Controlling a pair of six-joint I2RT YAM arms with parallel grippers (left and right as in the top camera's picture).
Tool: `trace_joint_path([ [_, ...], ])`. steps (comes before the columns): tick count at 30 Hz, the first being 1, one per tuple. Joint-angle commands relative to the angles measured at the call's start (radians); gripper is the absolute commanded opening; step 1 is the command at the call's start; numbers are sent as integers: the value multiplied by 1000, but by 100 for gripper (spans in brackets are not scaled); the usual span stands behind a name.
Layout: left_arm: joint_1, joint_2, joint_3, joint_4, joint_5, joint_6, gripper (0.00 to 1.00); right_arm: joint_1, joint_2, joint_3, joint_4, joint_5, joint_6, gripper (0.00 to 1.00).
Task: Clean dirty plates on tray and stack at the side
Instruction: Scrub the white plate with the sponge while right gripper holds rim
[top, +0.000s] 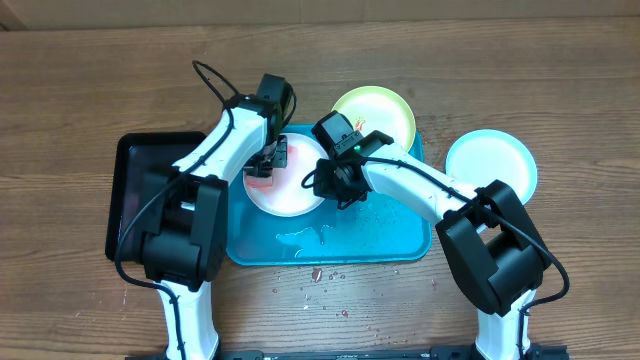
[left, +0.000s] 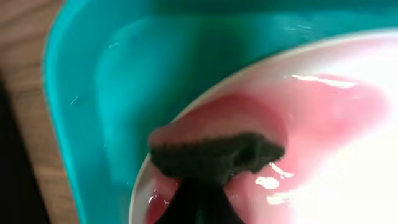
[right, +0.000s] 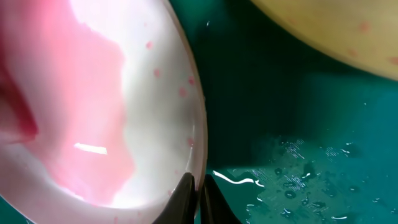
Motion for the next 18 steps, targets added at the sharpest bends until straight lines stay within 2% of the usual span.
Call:
trace_joint_path([
  [1,18,54,-13,-9,414,407,4,7,3,-4,-18,-7,-47,4],
  [2,17,54,-13,-56,600,561,4,7,3,-4,-16,-17,-53,4],
  [4,16,54,-13,-106,736,677,4,7,3,-4,-16,-17,-53,4],
  [6,11,54,-13,-169,816,784,4,7,3,-4,-15,-17,-53,4],
  [10,10,54,-13,-222,786,832,4,7,3,-4,-15,-17,-53,4],
  [13,16,54,-13,-202,645,714,4,7,3,-4,-15,-18,-53,4],
  [18,31,54,-13,-69,250,264,4,7,3,-4,-15,-18,-53,4],
])
